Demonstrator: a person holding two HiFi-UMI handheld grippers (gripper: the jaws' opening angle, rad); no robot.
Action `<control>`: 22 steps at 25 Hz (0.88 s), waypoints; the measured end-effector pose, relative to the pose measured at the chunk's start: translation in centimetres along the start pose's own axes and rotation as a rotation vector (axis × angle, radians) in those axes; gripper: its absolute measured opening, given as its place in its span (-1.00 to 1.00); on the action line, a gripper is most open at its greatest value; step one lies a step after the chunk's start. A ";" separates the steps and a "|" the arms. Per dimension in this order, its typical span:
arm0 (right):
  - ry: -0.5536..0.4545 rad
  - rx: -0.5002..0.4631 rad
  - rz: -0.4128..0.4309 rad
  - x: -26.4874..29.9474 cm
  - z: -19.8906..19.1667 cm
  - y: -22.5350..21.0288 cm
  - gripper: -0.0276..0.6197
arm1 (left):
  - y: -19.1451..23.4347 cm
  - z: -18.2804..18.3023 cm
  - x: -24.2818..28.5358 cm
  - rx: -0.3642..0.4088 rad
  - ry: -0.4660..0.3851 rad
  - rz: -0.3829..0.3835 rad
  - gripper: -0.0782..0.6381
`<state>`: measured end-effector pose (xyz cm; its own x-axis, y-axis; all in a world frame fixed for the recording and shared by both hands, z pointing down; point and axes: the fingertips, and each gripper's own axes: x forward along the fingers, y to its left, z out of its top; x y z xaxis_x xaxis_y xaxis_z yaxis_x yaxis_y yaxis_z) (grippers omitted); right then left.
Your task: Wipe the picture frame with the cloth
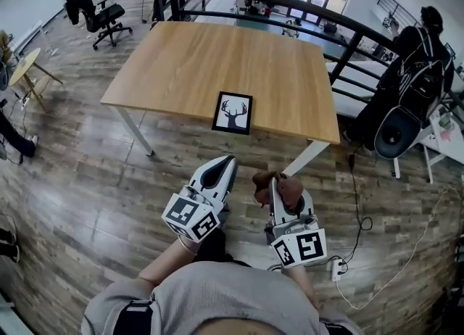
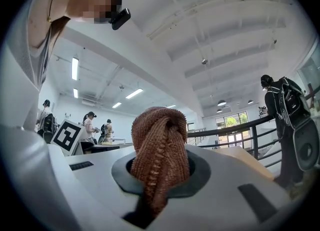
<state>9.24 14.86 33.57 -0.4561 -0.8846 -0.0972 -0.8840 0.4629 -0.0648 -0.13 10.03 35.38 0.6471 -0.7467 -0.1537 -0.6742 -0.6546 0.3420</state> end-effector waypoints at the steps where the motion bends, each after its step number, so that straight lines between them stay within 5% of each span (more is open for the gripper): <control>1: -0.003 -0.002 0.012 -0.9 0.4 0.5 -0.77 | -0.9 0.1 -0.8 -0.005 -0.005 0.003 -0.76; 10: -0.051 -0.019 0.055 -5.9 3.7 4.2 -0.77 | -6.6 1.5 -4.8 0.038 -0.022 -0.013 -0.76; 22: -0.079 -0.049 0.049 -6.0 5.4 8.2 -0.77 | -7.9 4.3 -6.8 0.091 -0.043 -0.060 -0.76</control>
<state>5.29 24.27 28.28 -0.4912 -0.8528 -0.1774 -0.8657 0.5006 -0.0092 -0.76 19.75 29.77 0.6728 -0.7089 -0.2118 -0.6653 -0.7049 0.2459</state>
